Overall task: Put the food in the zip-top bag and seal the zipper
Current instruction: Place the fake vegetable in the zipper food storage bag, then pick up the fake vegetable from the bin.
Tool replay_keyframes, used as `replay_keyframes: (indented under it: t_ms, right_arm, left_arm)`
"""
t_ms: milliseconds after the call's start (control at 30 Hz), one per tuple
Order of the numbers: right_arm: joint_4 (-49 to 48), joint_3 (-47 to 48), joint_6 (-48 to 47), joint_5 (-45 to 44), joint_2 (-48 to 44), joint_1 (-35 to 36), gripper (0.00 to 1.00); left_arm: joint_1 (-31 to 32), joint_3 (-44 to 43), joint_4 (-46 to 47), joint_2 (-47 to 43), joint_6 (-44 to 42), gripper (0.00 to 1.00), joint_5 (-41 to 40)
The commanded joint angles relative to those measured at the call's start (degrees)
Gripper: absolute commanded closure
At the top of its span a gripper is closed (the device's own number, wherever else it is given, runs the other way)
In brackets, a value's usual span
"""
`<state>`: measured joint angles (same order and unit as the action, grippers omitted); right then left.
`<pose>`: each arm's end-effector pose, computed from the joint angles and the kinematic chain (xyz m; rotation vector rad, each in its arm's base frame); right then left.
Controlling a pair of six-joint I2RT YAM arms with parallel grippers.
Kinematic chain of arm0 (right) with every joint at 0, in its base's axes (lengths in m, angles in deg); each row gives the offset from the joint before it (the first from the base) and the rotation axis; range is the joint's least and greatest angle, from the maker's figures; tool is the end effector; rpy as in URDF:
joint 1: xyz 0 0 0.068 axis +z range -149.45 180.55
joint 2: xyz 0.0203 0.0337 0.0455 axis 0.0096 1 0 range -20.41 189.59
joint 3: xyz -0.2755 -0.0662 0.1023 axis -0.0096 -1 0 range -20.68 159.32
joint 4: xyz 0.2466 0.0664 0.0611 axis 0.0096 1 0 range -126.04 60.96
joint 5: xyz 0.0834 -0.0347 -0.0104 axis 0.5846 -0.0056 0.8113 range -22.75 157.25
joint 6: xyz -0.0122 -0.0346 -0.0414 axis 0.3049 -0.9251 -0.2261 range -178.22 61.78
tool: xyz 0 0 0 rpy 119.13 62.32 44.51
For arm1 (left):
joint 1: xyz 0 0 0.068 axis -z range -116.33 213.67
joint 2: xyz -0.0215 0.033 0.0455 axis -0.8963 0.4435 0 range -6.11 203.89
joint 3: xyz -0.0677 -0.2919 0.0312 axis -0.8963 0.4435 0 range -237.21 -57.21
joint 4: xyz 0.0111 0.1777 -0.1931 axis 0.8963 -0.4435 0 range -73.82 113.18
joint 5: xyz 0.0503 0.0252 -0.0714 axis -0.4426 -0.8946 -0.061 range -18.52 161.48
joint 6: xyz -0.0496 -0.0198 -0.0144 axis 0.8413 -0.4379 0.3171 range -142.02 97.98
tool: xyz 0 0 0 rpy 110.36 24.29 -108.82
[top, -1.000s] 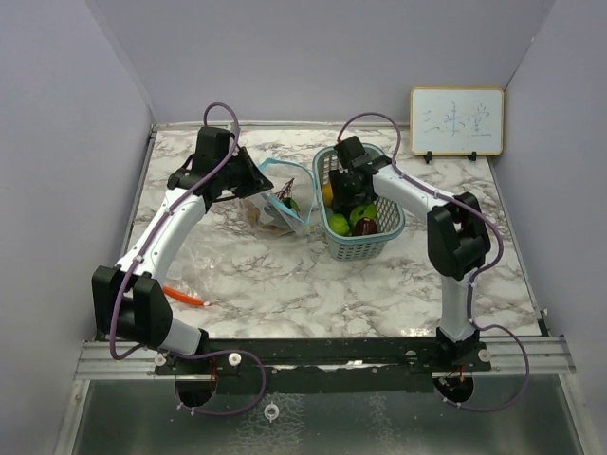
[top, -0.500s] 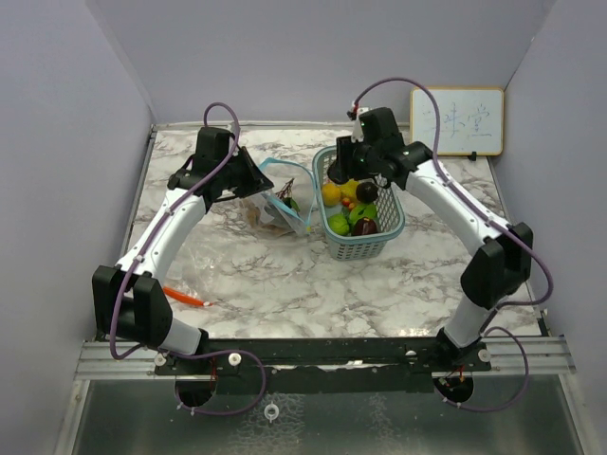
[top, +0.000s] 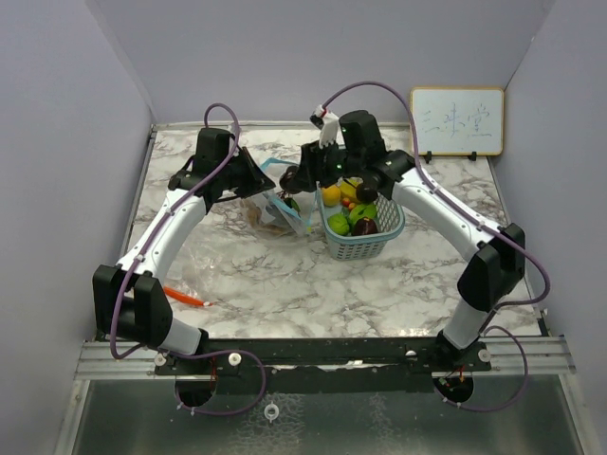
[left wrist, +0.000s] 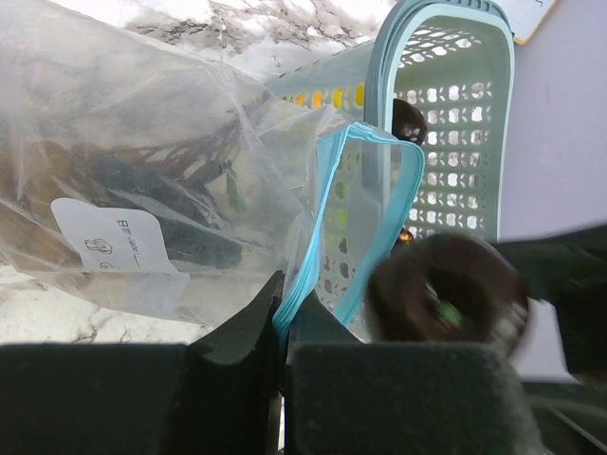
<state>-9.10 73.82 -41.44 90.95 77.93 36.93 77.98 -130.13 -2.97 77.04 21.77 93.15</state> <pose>0.3175 0.2526 0.3914 -0.6334 2.1247 0.9729 0.3122 -0.0939 0.3553 -0.3733 2.3009 -0.9576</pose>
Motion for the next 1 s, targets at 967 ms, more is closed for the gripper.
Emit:
replay_keyframes:
  t_ms: [967]
  right_arm:
    - [17.42,3.08,2.43,-44.53,13.71,-8.15,0.08]
  left_arm:
    - [-0.48,0.53,1.1,-1.67,-0.4,1.0,2.14]
